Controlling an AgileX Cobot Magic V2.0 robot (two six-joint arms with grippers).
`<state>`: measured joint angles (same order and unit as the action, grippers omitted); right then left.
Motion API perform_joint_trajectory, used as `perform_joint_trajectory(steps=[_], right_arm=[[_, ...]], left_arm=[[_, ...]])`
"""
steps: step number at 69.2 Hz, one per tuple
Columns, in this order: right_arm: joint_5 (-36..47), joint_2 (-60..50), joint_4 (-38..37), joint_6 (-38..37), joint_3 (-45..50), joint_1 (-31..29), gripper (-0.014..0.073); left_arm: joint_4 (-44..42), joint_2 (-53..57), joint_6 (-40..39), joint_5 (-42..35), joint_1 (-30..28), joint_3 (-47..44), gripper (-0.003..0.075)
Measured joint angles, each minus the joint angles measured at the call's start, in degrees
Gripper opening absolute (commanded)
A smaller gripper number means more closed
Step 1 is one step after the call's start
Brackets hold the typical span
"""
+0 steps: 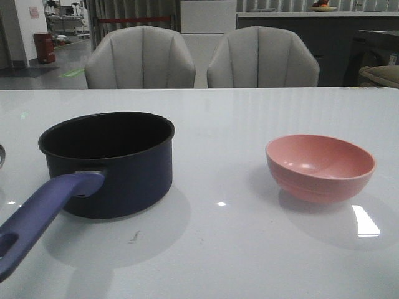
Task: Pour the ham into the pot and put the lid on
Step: 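Lift the glass lid and carry it over the pot with the left gripper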
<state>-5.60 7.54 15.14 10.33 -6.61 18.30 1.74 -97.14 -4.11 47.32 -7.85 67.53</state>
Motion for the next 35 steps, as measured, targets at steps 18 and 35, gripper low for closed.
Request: perform_joint_trajectory(steps=[18, 35], right_arm=[[0.0, 0.0, 0.0, 0.0, 0.0, 0.0, 0.0161], [0.0, 0.0, 0.0, 0.0, 0.0, 0.0, 0.0161]], left_arm=[[1.5, 4.7, 2.1, 2.6, 1.4, 7.1, 0.0362], [5.0, 5.4, 7.8, 7.4, 11.3, 16.6, 0.0342]])
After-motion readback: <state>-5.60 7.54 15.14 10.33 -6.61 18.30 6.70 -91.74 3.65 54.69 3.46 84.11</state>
